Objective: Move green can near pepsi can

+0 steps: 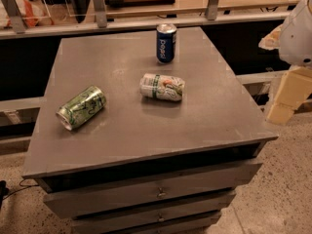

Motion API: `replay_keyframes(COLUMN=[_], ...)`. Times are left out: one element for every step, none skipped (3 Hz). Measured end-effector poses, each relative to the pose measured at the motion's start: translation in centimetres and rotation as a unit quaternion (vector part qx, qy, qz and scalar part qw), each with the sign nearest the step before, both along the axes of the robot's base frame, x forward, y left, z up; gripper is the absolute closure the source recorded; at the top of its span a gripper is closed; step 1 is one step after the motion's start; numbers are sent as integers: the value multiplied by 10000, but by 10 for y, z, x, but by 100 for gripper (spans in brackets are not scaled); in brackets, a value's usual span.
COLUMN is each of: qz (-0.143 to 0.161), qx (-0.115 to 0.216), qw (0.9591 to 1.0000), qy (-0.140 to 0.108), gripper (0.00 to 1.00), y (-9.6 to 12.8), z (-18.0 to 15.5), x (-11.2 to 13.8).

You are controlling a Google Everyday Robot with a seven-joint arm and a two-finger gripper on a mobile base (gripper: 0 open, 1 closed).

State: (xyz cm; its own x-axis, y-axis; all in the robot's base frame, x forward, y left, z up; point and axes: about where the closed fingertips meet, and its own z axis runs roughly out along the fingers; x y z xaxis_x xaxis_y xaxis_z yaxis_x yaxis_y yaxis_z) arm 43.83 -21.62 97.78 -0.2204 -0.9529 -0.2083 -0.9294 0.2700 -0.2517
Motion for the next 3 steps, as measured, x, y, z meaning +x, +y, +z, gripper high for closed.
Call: replay_keyframes(qz=[-1, -336, -712], qx=[1, 509, 1382], qw=[10000, 9981, 9876], qy=[-1, -85, -202], gripper=[0, 0, 0], y=[0, 8, 37], z=[0, 4, 5], x=[0, -3, -5])
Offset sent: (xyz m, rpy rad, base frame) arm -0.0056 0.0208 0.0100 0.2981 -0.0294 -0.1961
